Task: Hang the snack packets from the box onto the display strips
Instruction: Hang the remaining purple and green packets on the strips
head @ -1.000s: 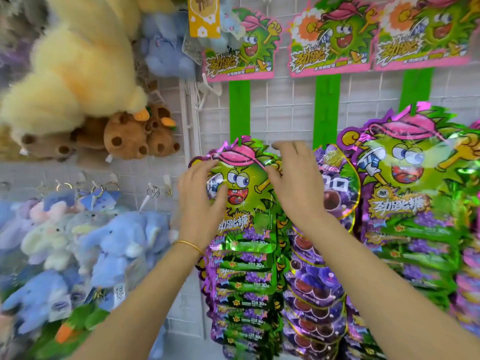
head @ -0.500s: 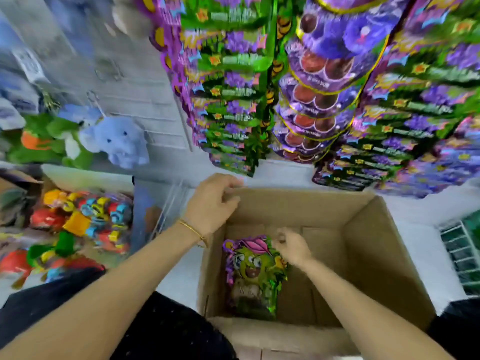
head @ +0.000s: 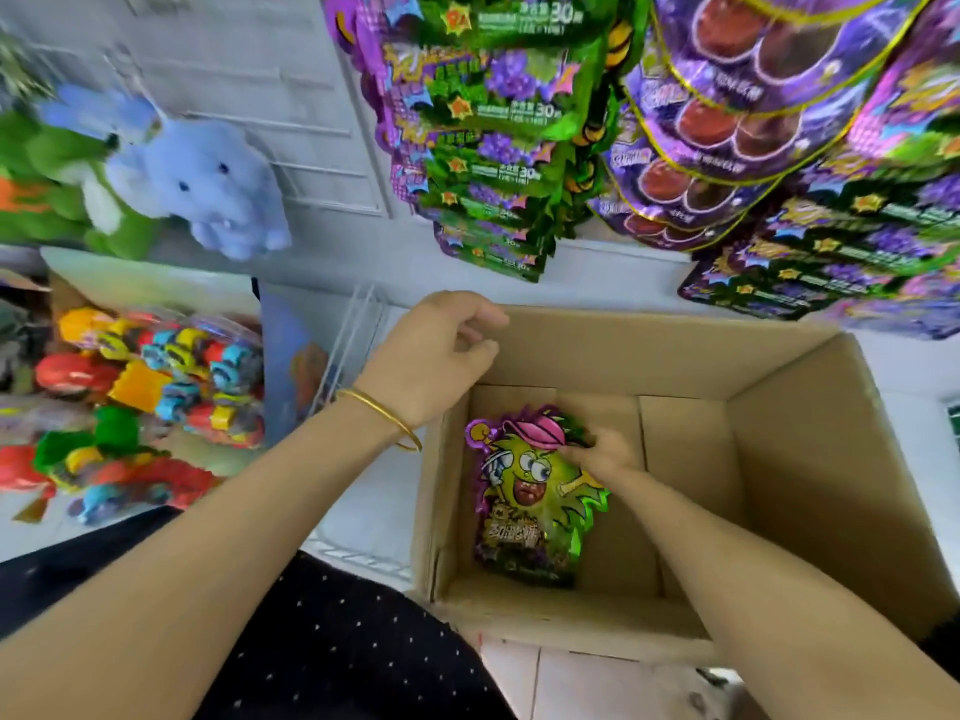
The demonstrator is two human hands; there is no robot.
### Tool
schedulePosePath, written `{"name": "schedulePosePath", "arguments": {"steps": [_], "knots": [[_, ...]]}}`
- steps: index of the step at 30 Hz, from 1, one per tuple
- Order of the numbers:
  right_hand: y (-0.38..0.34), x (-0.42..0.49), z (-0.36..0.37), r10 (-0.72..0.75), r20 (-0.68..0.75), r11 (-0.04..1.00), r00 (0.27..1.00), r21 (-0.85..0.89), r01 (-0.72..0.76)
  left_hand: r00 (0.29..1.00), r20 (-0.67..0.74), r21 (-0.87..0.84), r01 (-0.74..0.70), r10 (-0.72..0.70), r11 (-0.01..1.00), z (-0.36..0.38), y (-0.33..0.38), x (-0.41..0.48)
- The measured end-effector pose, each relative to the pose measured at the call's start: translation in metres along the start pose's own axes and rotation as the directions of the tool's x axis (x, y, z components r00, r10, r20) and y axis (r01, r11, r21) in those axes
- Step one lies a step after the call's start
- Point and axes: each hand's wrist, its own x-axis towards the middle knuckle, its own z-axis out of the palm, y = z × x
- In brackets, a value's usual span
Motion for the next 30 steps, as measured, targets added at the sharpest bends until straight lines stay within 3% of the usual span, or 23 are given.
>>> {"name": "schedulePosePath", "arguments": {"steps": [8, 14, 20, 25, 30], "knots": [[-0.034, -0.045, -0.073, -0.222, 0.128, 0.947, 0.967, 0.263, 0.183, 0.996, 0.093, 0.118, -0.004, -0.007, 0.993, 0.011, 0.0, 0.008], [-0.082, -0.107, -0.154, -0.377, 0.129, 0.914, 0.917, 0.21, 0.347, 0.974, 0.217, 0.2, -0.112, 0.067, 0.973, 0.019, 0.025, 0.009], [-0.125, -0.163, -0.199, -0.5, 0.016, 0.852, 0.866, 0.186, 0.489, 0.984, 0.026, 0.052, -0.175, 0.174, 0.983, 0.0, 0.055, 0.01], [-0.186, -0.204, -0.221, -0.681, -0.153, 0.696, 0.716, 0.166, 0.698, 0.965, -0.07, 0.072, -0.247, 0.252, 0.966, -0.058, 0.095, 0.007], [-0.26, -0.247, -0.264, -0.836, -0.29, 0.521, 0.467, -0.15, 0.84, 0.947, -0.102, 0.048, -0.3, 0.304, 0.953, -0.149, 0.155, 0.016]]}}
